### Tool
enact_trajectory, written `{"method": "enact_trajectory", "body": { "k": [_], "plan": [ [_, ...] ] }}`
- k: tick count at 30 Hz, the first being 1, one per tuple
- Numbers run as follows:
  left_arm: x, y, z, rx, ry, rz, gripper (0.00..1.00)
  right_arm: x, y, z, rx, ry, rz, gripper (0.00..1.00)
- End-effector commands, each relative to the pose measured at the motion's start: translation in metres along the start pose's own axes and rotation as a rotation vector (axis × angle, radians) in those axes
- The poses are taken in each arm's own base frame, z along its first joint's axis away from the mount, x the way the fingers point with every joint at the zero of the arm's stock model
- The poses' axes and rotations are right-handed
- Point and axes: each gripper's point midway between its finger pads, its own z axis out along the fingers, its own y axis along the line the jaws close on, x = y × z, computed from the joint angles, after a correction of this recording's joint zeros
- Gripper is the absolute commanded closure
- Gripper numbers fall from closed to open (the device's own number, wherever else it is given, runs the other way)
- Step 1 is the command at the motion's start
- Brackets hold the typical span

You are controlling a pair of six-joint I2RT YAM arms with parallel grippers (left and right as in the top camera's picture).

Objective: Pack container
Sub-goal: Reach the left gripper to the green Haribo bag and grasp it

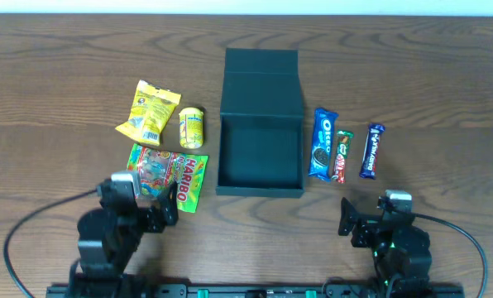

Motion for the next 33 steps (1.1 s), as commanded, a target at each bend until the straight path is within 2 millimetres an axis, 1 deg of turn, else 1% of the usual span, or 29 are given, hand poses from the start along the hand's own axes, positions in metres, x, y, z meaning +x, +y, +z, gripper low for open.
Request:
{"method": "enact_trajectory", "body": {
  "k": [1, 5, 8, 11, 14, 16, 17, 18, 23, 28, 31, 32, 33],
  "plan": [
    [-0.014, 0.020, 0.006, -0.145, 0.090, 0.012, 0.04, 0.001, 0.000, 0.000, 0.000, -0.003, -0.010, 0.01],
    [-0.010, 0.035, 0.026, -0.234, 0.257, 0.002, 0.04, 0.001, 0.000, 0.000, -0.001, -0.003, -0.010, 0.01],
    [-0.002, 0.042, 0.051, -0.244, 0.370, 0.030, 0.04, 0.001, 0.000, 0.000, -0.001, -0.003, -0.010, 0.01],
    [0.009, 0.050, 0.076, -0.242, 0.428, 0.075, 0.04, 0.001, 0.000, 0.000, 0.000, -0.003, -0.010, 0.01],
    [0.021, 0.048, 0.095, -0.196, 0.472, 0.072, 0.04, 0.001, 0.000, 0.000, -0.001, -0.003, -0.009, 0.01],
    [0.030, 0.045, 0.104, -0.163, 0.501, 0.059, 0.04, 0.001, 0.000, 0.000, -0.001, -0.003, -0.010, 0.01],
    [0.033, 0.046, 0.106, -0.161, 0.512, 0.055, 0.00, 0.001, 0.000, 0.000, -0.001, -0.003, -0.010, 0.01],
    [0.037, 0.047, 0.108, -0.165, 0.523, 0.055, 0.05, 0.001, 0.000, 0.000, -0.001, -0.003, -0.010, 0.01],
    [0.053, 0.064, 0.115, -0.221, 0.581, 0.097, 0.04, 0.001, 0.000, 0.000, -0.001, -0.003, -0.009, 0.01],
    [0.067, 0.070, 0.122, -0.228, 0.626, 0.105, 0.05, 0.001, 0.000, 0.000, -0.001, -0.003, -0.009, 0.01],
    [0.075, 0.073, 0.125, -0.233, 0.650, 0.102, 0.15, 0.001, 0.000, 0.000, -0.001, -0.003, -0.010, 0.01],
    [0.077, 0.074, 0.126, -0.237, 0.658, 0.101, 0.20, 0.001, 0.000, 0.000, -0.001, -0.003, -0.009, 0.01],
    [0.081, 0.075, 0.127, -0.239, 0.669, 0.100, 0.29, 0.001, 0.000, 0.000, -0.001, -0.003, -0.010, 0.01]
  ]
}}
